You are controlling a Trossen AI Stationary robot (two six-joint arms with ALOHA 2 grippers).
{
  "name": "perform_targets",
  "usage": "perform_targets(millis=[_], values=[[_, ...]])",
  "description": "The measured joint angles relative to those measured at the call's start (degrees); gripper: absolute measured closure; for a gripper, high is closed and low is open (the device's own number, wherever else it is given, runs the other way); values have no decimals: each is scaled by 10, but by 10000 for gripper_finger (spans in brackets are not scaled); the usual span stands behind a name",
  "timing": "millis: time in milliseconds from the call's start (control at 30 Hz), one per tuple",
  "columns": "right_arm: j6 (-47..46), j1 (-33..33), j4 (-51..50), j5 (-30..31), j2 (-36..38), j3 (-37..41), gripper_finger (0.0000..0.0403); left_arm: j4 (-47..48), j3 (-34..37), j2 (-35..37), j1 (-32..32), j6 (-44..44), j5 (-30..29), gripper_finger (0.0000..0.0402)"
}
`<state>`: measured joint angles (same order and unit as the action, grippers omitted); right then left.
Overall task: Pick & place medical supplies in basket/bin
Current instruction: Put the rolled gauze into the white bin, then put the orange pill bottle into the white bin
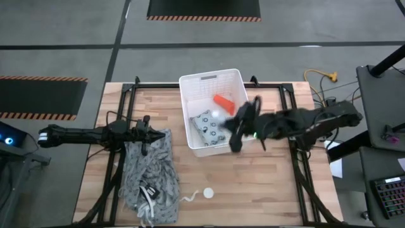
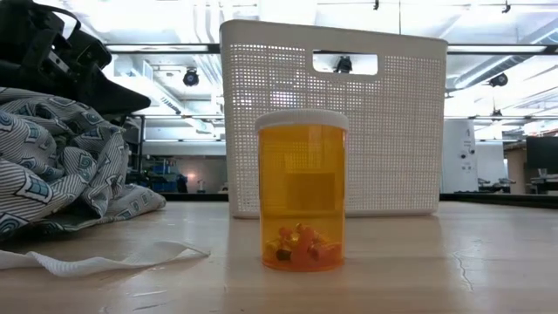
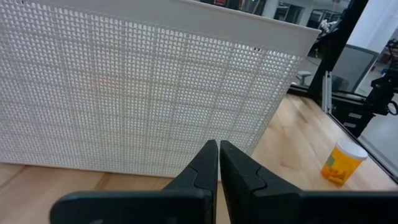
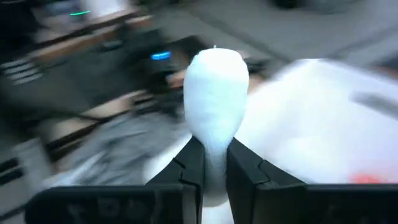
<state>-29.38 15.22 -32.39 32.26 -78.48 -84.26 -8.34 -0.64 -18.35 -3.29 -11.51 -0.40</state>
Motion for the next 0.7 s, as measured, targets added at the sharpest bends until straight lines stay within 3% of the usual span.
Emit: perform_targets(millis=[200, 367, 500, 700], values=[[-42, -66, -104, 20, 27, 1, 369, 0, 0, 0, 0, 0, 0, 402], [-60, -115, -136, -55, 13, 1, 351, 0, 0, 0, 0, 0, 0, 402], [-45, -137, -139, -116, -3, 1, 289, 0, 0, 0, 0, 0, 0, 402], [-47, -144, -142, -113, -3, 1, 176, 0, 0, 0, 0, 0, 0, 402]])
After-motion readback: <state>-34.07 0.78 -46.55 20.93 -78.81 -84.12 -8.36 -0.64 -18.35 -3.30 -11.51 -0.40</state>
